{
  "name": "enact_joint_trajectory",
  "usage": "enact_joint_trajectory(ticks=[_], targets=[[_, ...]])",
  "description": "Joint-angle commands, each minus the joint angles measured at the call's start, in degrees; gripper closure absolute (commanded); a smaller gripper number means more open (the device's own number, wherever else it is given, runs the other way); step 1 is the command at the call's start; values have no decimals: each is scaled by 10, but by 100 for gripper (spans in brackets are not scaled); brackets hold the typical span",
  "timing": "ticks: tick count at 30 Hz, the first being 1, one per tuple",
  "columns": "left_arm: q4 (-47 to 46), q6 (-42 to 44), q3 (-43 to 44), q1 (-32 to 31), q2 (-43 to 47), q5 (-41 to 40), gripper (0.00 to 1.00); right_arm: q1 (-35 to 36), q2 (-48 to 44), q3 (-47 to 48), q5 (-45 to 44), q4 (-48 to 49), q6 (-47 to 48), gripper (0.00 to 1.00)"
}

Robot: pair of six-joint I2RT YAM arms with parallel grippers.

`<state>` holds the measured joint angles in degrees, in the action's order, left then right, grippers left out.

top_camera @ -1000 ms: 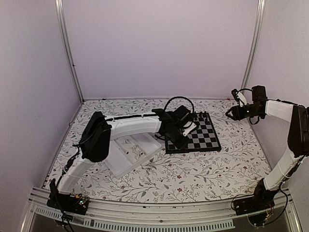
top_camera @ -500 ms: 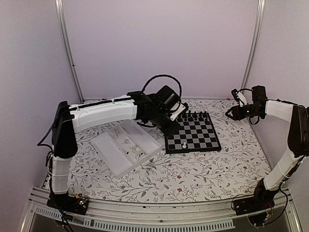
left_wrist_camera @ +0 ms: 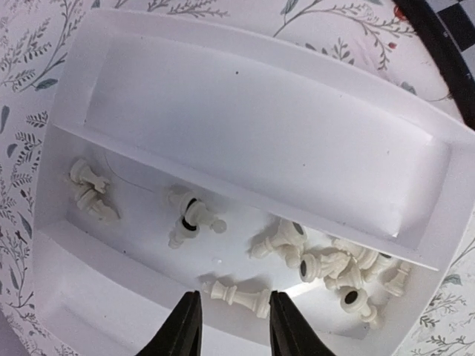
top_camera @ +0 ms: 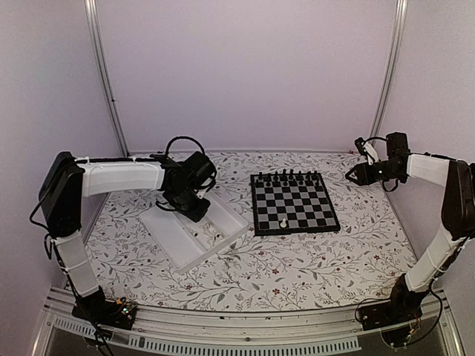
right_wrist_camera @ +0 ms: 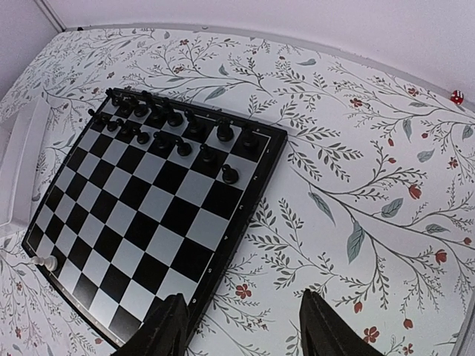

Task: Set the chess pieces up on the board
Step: Pick up the chess piece from the storage box.

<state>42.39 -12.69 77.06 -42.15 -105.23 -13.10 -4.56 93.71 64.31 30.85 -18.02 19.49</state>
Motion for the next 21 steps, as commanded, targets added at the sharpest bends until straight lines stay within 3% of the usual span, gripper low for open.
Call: enact_joint_trajectory(ticks=[1, 6, 12, 21], targets=[[-24, -21, -12, 12, 4, 33, 68, -1, 11, 2, 13, -6, 4, 45], [-32, -8, -2, 15, -20, 61, 71, -1, 11, 2, 7, -6, 5, 45], [-26, -5, 8, 14, -47, 72, 67, -1, 15, 3, 7, -6, 6, 45], [-26, -3, 17, 14, -75, 82, 73, -1, 22, 2, 10, -5, 6, 45]])
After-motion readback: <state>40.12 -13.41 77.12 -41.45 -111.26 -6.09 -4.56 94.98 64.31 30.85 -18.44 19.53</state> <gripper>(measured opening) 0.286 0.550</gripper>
